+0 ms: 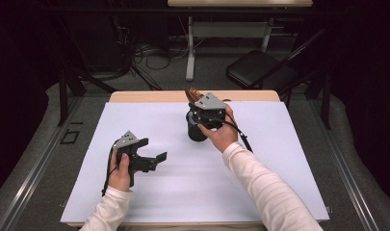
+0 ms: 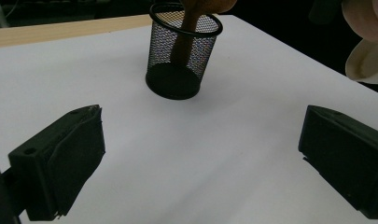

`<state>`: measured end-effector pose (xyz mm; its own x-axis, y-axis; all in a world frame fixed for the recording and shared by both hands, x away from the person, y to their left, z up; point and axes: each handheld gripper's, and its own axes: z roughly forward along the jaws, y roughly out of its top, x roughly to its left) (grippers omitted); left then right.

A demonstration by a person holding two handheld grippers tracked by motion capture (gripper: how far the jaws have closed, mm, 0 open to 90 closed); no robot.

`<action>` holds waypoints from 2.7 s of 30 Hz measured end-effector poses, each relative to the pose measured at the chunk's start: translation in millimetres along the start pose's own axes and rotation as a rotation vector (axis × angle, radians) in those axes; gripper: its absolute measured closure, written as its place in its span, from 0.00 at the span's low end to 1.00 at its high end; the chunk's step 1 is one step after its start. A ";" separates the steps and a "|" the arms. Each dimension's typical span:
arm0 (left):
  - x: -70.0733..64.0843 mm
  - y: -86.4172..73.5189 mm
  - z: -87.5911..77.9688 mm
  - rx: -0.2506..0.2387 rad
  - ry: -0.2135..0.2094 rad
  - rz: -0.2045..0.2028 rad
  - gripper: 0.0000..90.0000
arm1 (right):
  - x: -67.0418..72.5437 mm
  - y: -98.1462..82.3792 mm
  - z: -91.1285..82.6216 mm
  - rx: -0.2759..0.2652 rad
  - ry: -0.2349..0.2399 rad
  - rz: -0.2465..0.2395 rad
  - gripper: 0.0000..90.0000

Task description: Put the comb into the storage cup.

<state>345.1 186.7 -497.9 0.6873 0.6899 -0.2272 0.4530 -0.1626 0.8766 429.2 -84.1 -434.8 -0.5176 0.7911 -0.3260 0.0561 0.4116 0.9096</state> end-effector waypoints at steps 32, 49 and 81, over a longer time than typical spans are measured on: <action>3.1 0.2 -1.5 -0.009 0.002 -0.005 0.01 | 28.6 -4.8 -2.0 -0.030 0.000 -0.139 0.54; 8.2 0.5 2.0 -0.007 0.016 -0.019 0.01 | 43.4 -8.9 -2.2 -0.046 -0.001 -0.209 0.53; 9.3 0.0 1.3 -0.005 0.020 -0.021 0.01 | 53.1 -11.5 -0.5 -0.048 -0.010 -0.231 0.49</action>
<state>352.1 192.2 -500.6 0.6662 0.7071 -0.2371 0.4643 -0.1444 0.8738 400.6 -47.0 -462.5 -0.5036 0.6829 -0.5292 -0.1035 0.5605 0.8217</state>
